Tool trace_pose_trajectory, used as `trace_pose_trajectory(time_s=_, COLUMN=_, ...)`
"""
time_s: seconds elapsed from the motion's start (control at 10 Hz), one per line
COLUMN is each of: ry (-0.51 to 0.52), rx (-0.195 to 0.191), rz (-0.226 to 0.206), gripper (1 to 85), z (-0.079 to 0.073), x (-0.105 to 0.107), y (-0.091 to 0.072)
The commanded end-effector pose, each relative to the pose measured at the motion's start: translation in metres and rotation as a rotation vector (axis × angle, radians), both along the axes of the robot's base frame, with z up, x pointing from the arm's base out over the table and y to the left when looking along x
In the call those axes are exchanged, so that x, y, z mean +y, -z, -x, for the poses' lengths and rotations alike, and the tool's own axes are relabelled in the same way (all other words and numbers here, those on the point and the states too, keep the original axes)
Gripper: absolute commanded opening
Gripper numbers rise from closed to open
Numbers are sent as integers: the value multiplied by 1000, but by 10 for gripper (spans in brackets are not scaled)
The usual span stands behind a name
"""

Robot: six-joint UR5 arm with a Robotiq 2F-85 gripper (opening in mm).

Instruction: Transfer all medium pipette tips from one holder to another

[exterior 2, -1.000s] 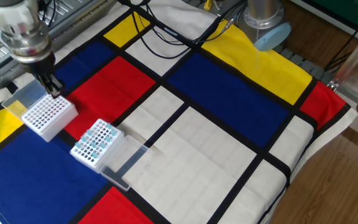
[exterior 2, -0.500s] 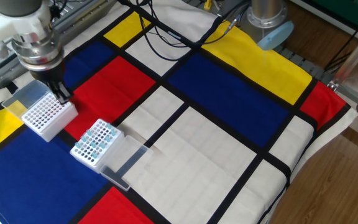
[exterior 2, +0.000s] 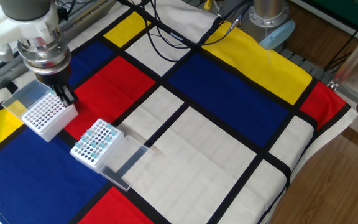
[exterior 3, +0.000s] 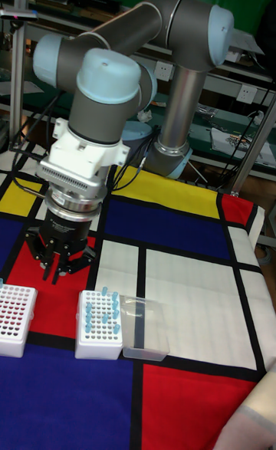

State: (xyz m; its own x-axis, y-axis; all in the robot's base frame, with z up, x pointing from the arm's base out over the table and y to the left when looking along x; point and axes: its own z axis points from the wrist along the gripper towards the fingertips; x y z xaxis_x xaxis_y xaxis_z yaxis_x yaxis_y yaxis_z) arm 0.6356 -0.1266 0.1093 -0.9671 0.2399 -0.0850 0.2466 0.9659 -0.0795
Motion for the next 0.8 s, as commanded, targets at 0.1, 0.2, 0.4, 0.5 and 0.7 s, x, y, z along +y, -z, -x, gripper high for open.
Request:
trace_pose_trajectory(time_s=0.1, ry=33, rx=-13, rz=12, gripper=203, z=0, x=11, y=-3)
trace_pose_trajectory(time_s=0.2, ry=38, rx=-26, rz=16, gripper=197, z=-3, x=10, y=-3)
trace_pose_trajectory(time_s=0.4, ry=45, rx=-44, rz=17, gripper=197, z=-7, x=10, y=-4)
trace_pose_trajectory(time_s=0.5, ry=54, rx=-41, rz=28, gripper=197, z=-6, x=6, y=-4)
trace_pose_trajectory(time_s=0.7, ry=65, rx=-38, rz=37, gripper=193, z=-5, x=4, y=-4)
